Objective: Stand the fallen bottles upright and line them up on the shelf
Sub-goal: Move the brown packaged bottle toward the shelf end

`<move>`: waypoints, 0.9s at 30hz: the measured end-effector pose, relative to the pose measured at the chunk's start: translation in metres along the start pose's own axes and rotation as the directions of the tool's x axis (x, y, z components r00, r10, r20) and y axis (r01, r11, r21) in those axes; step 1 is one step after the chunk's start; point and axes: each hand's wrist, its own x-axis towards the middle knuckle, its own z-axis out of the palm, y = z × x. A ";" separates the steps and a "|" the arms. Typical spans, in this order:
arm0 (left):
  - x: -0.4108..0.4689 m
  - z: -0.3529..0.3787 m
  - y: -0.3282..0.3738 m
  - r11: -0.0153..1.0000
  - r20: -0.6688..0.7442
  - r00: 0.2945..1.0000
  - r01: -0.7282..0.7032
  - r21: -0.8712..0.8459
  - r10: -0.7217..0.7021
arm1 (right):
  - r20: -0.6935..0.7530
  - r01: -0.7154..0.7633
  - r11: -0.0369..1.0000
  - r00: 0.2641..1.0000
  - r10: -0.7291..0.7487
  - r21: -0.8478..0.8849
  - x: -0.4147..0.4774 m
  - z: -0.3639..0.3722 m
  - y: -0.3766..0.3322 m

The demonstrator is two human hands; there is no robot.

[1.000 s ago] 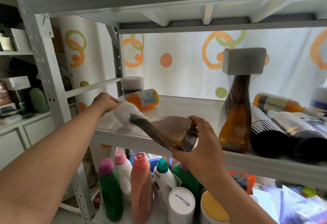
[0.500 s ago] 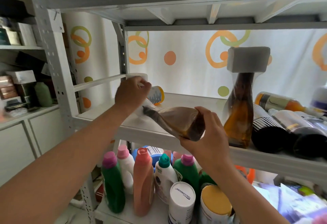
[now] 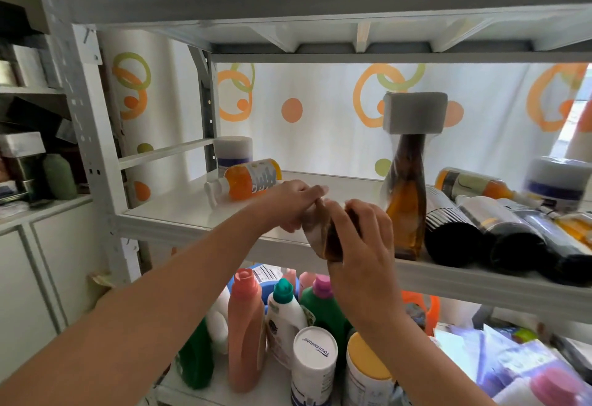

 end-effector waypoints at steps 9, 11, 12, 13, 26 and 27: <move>0.015 0.017 -0.008 0.869 -0.034 0.999 -0.002 -0.495 -0.017 | 0.191 0.060 0.982 0.981 -0.025 -0.182 0.004 0.013 0.000; 0.022 0.023 -0.010 0.846 -0.059 0.998 -0.027 -0.533 -0.005 | 0.211 0.066 0.973 0.977 -0.019 -0.220 0.005 0.017 0.002; 0.026 0.027 -0.012 0.843 -0.079 0.997 -0.047 -0.536 0.005 | 0.212 0.067 0.971 0.977 -0.016 -0.231 0.005 0.018 0.003; 0.030 0.029 -0.013 0.847 -0.101 0.995 -0.069 -0.526 0.018 | 0.211 0.063 0.970 0.977 -0.013 -0.233 0.006 0.019 0.004; 0.068 0.053 -0.020 0.820 -0.059 0.997 -0.071 -0.569 0.046 | 0.168 0.036 0.941 0.985 0.023 -0.335 0.015 0.034 0.017; 0.069 0.054 -0.019 0.821 -0.055 0.998 -0.066 -0.568 0.042 | 0.168 0.027 0.941 0.985 0.032 -0.339 0.016 0.035 0.017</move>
